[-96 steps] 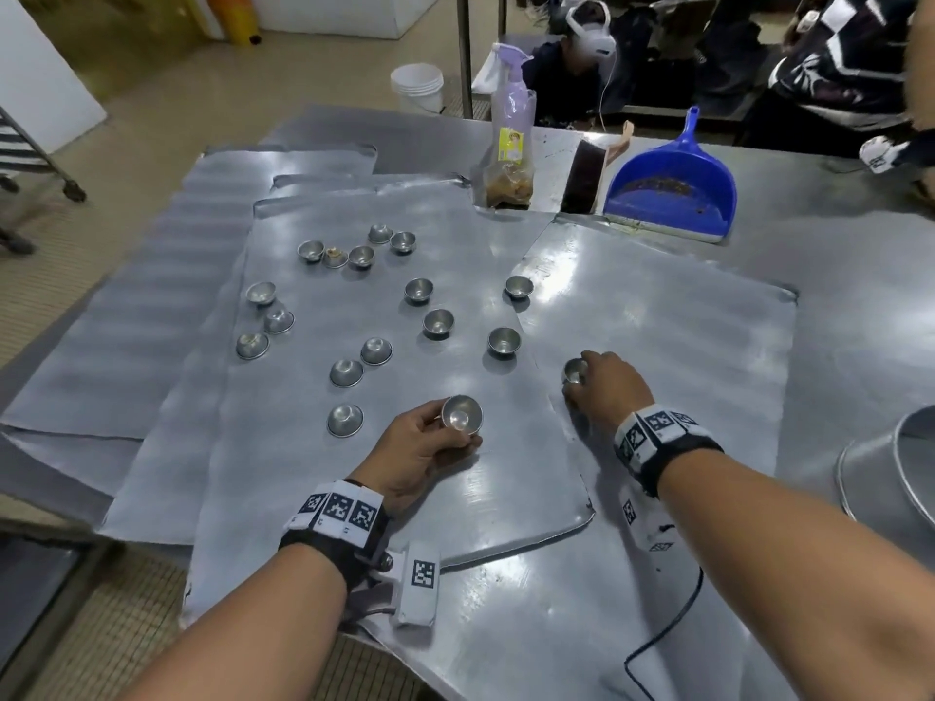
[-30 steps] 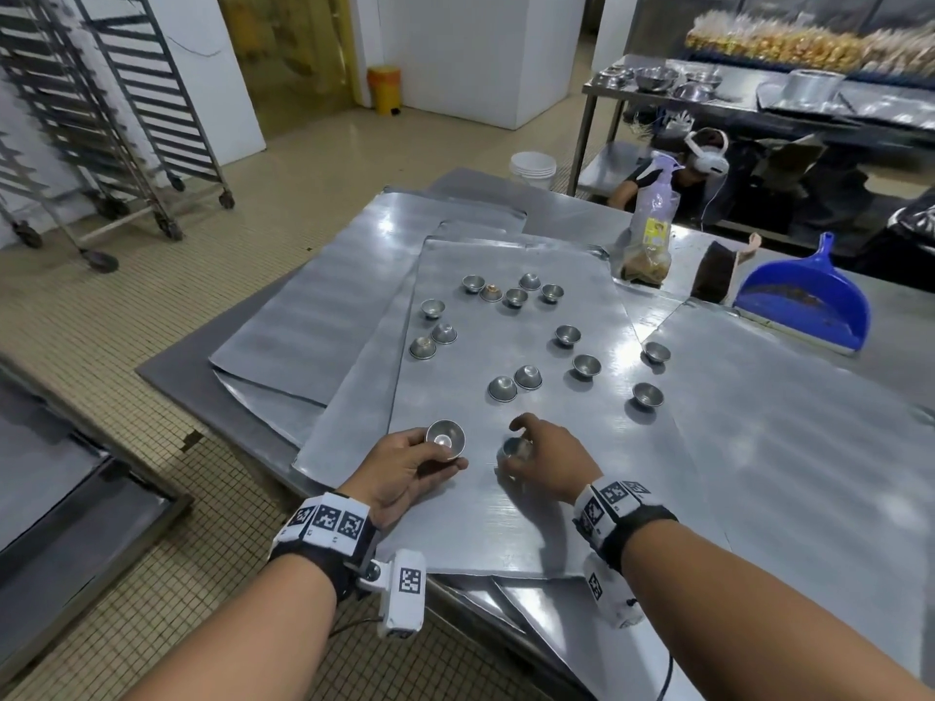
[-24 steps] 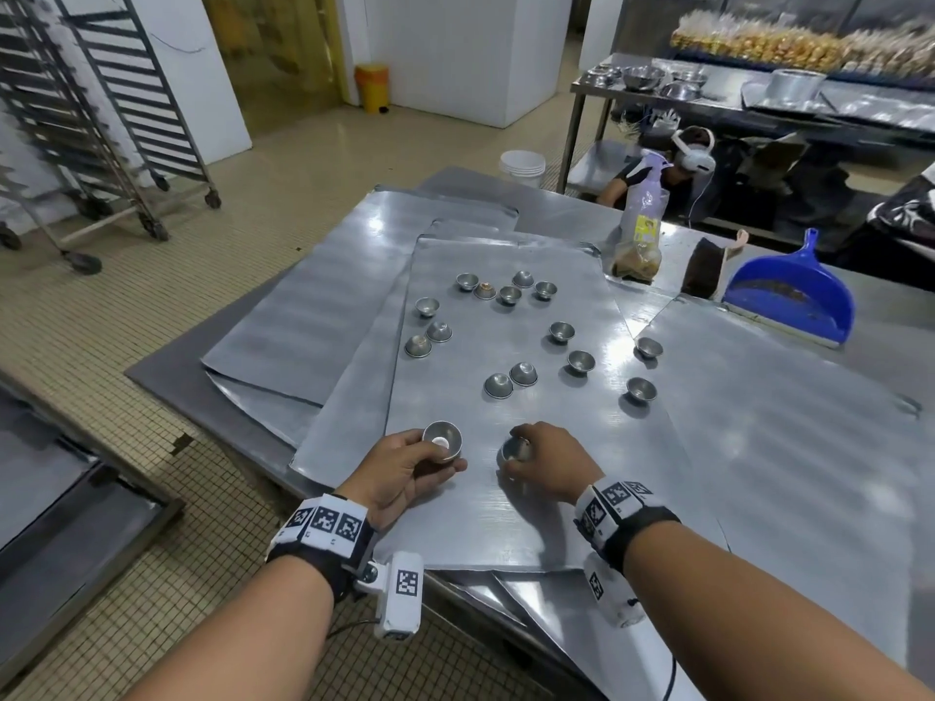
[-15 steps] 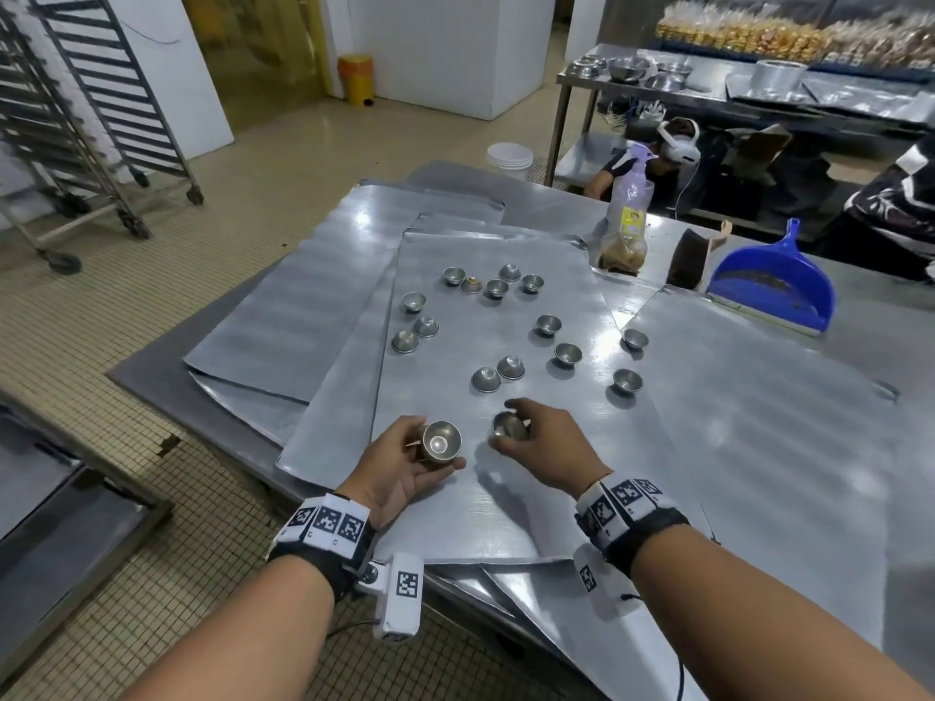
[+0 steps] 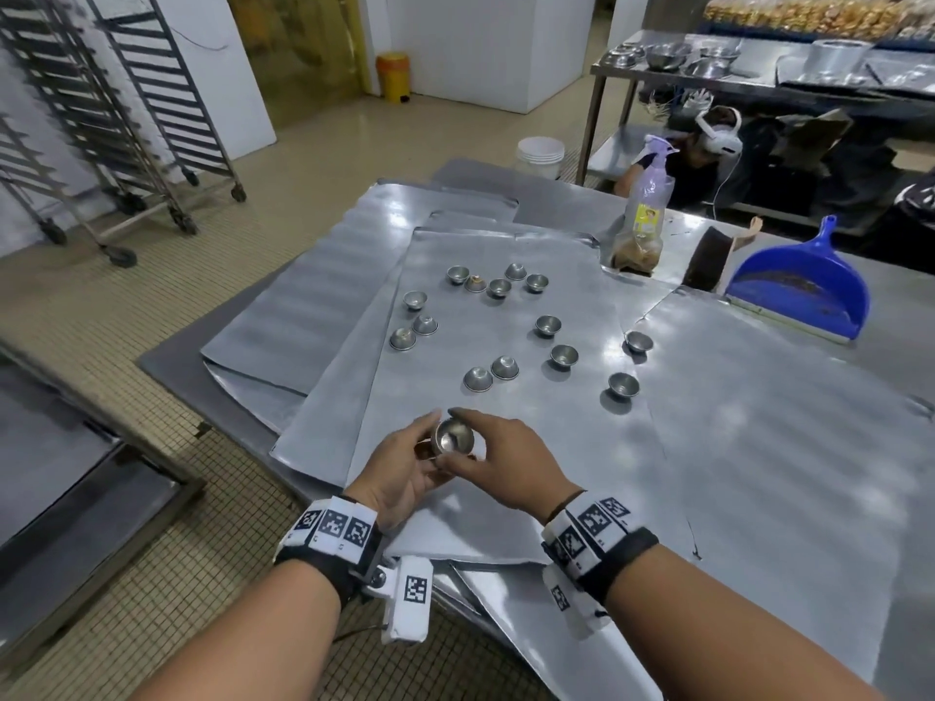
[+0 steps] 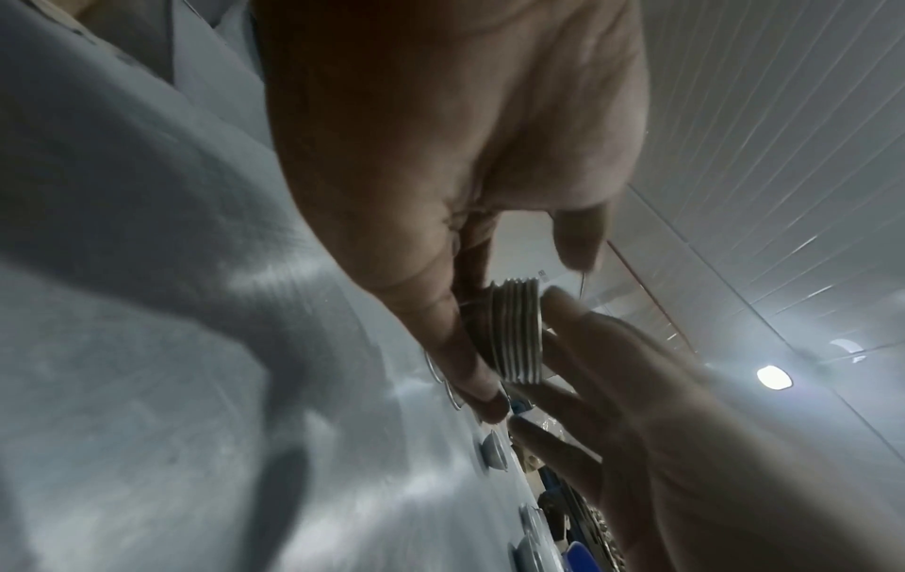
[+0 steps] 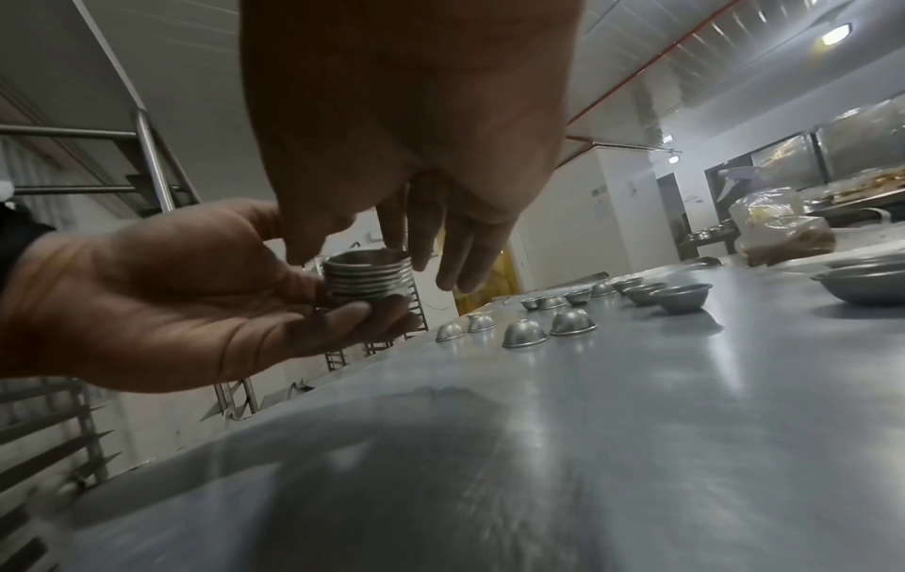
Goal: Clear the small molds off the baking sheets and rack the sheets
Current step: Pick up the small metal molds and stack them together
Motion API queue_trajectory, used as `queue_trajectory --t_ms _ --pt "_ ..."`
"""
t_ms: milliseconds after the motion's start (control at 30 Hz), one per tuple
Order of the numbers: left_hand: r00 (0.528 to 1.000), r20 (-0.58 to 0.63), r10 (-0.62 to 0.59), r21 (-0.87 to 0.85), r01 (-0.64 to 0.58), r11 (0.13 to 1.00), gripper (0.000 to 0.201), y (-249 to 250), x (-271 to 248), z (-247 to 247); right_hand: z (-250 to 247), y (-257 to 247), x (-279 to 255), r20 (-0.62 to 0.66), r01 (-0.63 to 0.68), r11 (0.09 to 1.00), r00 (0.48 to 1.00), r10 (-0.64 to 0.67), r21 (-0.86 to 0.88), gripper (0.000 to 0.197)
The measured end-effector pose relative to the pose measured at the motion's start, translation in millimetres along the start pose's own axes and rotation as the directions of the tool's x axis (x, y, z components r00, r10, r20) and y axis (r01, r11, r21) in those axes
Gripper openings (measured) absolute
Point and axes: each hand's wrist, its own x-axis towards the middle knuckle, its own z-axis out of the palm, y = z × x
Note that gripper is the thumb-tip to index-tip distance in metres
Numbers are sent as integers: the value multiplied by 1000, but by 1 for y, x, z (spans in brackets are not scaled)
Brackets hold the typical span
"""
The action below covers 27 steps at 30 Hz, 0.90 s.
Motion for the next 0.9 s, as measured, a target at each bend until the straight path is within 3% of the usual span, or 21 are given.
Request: queue_trajectory --t_ms 67,133,333,633,800,833,900 --pt "999 10 35 49 -35 998 23 -5 -2 -3 -8 4 -4 -7 -25 998 1000 25 58 61" --pt "1000 -9 28 62 -28 998 22 -9 0 -7 -14 13 -4 -30 -80 993 996 83 83 54" --pt "999 -21 -25 122 28 992 17 -1 13 -13 -21 53 25 17 -278 958 960 280 -74 41" --pt "996 34 -79 167 72 983 10 44 56 -43 -4 46 101 49 -326 929 940 339 -178 32" --pt "987 81 -137 182 121 976 12 65 77 -61 19 45 136 151 -366 884 895 420 -290 62" --pt "985 90 -149 195 129 972 14 68 81 -63 23 46 138 152 -379 870 885 440 -315 63" --pt "980 102 -169 217 144 966 16 73 88 -67 30 49 141 98 -396 851 887 452 -343 48"
